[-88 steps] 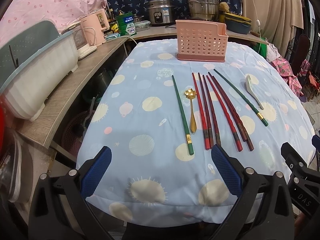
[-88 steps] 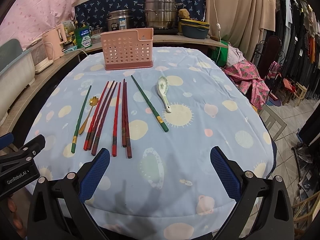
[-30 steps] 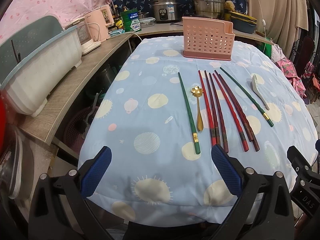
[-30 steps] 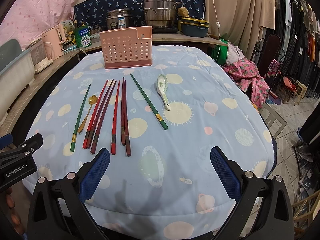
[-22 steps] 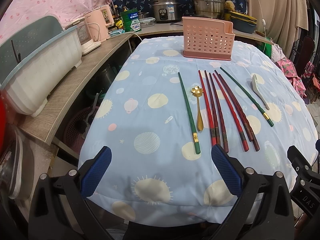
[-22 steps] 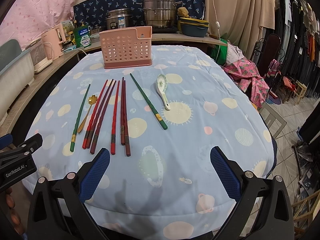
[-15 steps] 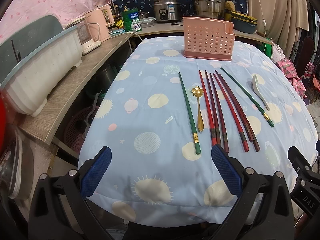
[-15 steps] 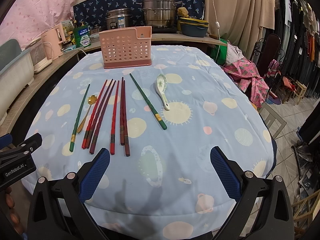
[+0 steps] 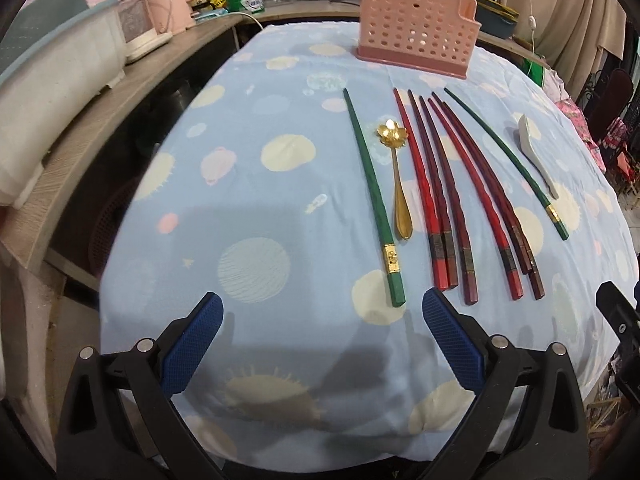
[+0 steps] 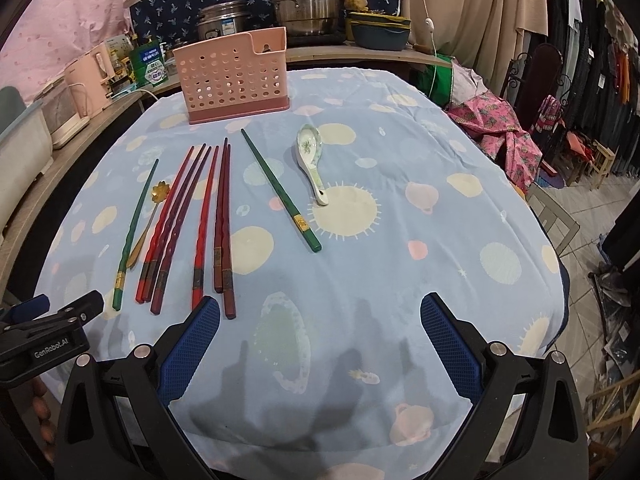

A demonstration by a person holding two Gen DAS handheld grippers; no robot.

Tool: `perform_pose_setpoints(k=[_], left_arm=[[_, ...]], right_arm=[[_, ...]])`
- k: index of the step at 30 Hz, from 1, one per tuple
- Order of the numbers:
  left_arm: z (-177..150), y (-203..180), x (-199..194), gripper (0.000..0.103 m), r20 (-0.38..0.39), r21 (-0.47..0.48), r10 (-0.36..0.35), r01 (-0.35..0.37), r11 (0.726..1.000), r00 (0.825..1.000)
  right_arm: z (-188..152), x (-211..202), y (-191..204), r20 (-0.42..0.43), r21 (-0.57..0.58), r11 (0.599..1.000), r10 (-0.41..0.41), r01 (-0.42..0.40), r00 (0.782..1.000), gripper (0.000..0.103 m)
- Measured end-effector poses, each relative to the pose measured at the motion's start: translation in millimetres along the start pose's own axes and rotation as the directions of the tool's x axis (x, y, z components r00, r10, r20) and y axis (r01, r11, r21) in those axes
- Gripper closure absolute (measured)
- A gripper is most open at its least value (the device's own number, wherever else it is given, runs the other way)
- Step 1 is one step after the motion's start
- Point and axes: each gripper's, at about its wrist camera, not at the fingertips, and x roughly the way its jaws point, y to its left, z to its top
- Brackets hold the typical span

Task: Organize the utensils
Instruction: 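Grasp the green chopstick with the left tool while the right tool grasps the white ceramic spoon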

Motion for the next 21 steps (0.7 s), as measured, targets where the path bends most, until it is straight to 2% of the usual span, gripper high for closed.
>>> perform_pose_setpoints(k=[3, 9, 15, 18, 20, 21], left_arm=[[3.8, -0.8, 13.0, 0.009, -0.018, -0.004, -0.005, 0.005, 1.0, 1.0], [10.7, 1.9, 27.6, 0.021, -0.037, -0.003, -0.013, 0.013, 1.0, 0.999], [16.4, 7.8, 28.4, 0.037, -0.025, 0.006, -0.011, 0.011, 1.0, 1.0], [18.4, 11.4, 28.4, 0.047, -0.024, 0.004, -0.009, 0.009, 1.0, 1.0], [19.9, 14.0, 27.9, 0.058, -0.024, 0.001, -0.009, 0.009, 1.0, 1.0], [21.0, 15.2, 27.6, 0.06, -0.025, 0.0, -0.01, 0.01, 1.0, 1.0]], right_arm=[[3.7, 8.8, -2.1, -0.01, 0.008, 1.0, -0.003, 0.003, 1.0, 0.007], [14.9, 27.1, -4.9, -0.03, 0.016, 1.0, -0.011, 0.011, 1.0, 0.007], [35.8, 52.3, -12.7, -0.029, 0.043, 0.999, 0.002, -0.001, 1.0, 0.007], [49.0, 67.3, -15.9, -0.029, 0.054, 0.999, 0.006, -0.004, 1.0, 0.013], [58.1, 77.2, -17.0, -0.029, 0.057, 0.998, 0.01, -0.008, 1.0, 0.021], [62.3, 82.1, -17.9, -0.028, 0.06, 0.998, 0.015, -0.013, 0.999, 0.023]])
